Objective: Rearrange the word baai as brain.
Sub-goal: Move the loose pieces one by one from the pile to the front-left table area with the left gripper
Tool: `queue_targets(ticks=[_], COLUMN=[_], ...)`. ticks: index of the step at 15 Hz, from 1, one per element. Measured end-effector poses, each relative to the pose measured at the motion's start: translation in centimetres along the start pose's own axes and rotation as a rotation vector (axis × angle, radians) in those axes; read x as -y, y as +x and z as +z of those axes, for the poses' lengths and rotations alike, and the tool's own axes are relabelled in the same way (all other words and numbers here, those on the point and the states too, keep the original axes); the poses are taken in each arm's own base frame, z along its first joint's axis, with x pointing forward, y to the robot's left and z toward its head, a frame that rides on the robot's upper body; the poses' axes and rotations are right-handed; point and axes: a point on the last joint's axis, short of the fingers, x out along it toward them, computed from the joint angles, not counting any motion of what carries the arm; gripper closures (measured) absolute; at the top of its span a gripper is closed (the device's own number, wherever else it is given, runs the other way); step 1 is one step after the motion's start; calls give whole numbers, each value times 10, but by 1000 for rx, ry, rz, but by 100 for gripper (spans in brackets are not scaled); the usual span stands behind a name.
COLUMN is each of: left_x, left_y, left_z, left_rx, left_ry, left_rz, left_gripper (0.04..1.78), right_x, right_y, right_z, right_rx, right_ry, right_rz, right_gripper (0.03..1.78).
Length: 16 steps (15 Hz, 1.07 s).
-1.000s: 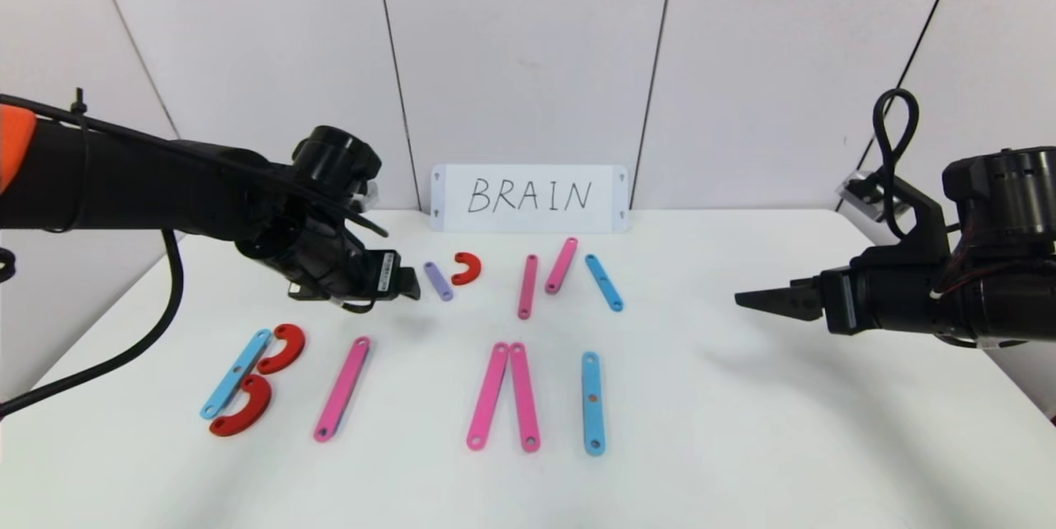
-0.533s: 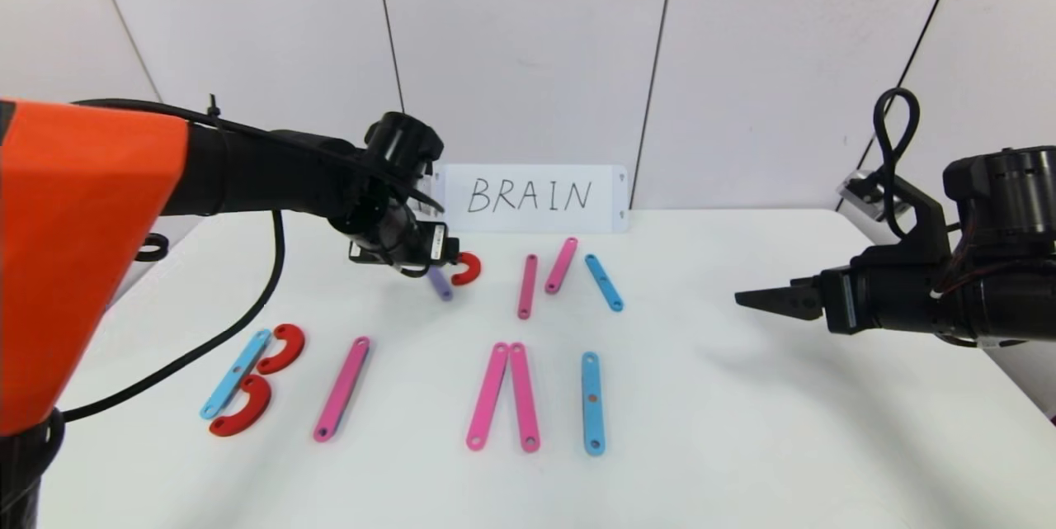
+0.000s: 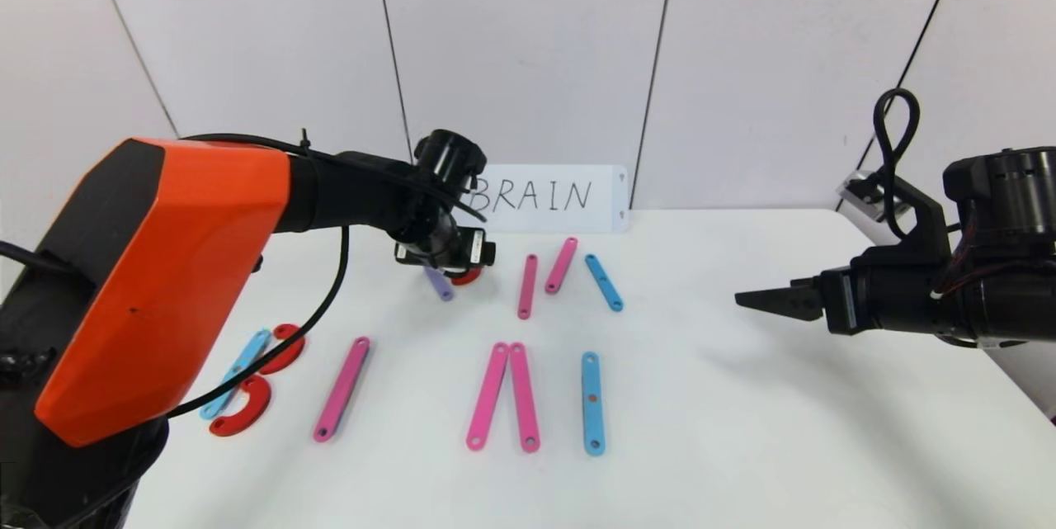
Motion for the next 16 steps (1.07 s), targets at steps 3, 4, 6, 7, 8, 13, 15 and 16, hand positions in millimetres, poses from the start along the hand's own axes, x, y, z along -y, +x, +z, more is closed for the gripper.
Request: queue_targets(ticks=[3, 4, 6, 7, 8, 13, 15, 16], left_x=[8, 11, 15, 16, 17, 19, 20, 20], left_y=[13, 18, 26, 30, 34, 48, 52, 54], left_z=[-2, -3, -2, -2, -3, -6, -9, -10], left_rx=[4, 13, 58, 70, 72, 97, 92, 88], left_ry=[-4, -5, -15, -22, -23, -60, -59, -58], left_rz=[0, 7, 8, 6, 5, -3, -2, 0], left_gripper=[7, 7, 7, 7, 7, 7, 7, 8], right_x=[0, 0, 0, 0, 0, 0, 0, 0], right_y=[0, 0, 0, 0, 0, 0, 0, 0], right_z=[0, 0, 0, 0, 0, 0, 0, 0], right_rx=[0, 0, 0, 0, 0, 0, 0, 0], right_ry=[0, 0, -1, -1, -1, 0, 0, 0], right_rz=[1, 1, 1, 1, 1, 1, 1, 1], right_gripper=[8, 8, 8, 8, 8, 8, 8, 8])
